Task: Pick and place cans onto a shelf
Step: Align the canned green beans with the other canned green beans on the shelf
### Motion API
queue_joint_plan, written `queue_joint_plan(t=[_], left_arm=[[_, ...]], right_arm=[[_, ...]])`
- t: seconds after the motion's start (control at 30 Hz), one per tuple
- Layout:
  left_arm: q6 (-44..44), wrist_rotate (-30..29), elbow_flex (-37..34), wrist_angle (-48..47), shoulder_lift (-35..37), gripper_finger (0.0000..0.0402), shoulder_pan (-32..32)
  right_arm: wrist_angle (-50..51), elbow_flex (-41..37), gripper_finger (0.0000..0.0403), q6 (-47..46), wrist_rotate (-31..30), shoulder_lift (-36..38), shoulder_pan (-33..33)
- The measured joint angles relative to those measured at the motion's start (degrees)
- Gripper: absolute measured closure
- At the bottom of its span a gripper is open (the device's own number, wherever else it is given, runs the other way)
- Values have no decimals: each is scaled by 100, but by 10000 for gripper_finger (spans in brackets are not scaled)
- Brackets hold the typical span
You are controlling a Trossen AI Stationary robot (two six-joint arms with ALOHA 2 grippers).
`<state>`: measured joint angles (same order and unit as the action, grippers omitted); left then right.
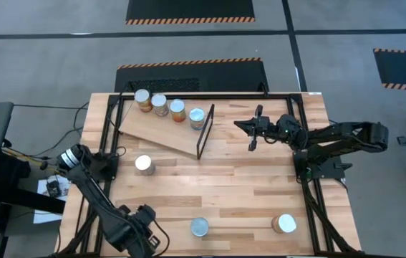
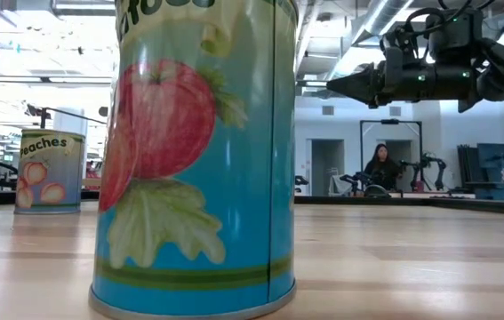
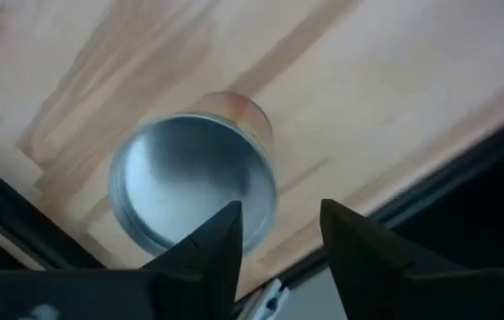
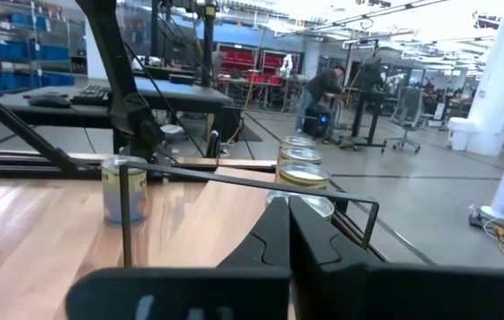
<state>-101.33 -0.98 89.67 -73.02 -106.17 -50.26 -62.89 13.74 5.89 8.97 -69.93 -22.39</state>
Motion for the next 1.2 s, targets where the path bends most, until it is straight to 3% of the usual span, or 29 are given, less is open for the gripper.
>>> queue_joint_plan(t=[0.23, 0.63, 0.8, 1.0, 1.2], left_arm=[[-653, -233, -66, -218, 0, 277, -61], [-492, -215, -444, 184, 42, 305, -68], [250, -198, -377, 35, 56, 387, 33], [1666, -423, -127, -436, 88, 400, 354], [3544, -1266, -125, -680, 500, 401, 1010]], right_arm=[[-2, 0, 394, 15, -2, 0, 0], [2, 0, 394, 15, -2, 0, 0], [4, 0, 394, 15, -4, 0, 0], [9, 0, 394, 17, -4, -2, -29], [49, 0, 394, -31, -8, -2, -106]])
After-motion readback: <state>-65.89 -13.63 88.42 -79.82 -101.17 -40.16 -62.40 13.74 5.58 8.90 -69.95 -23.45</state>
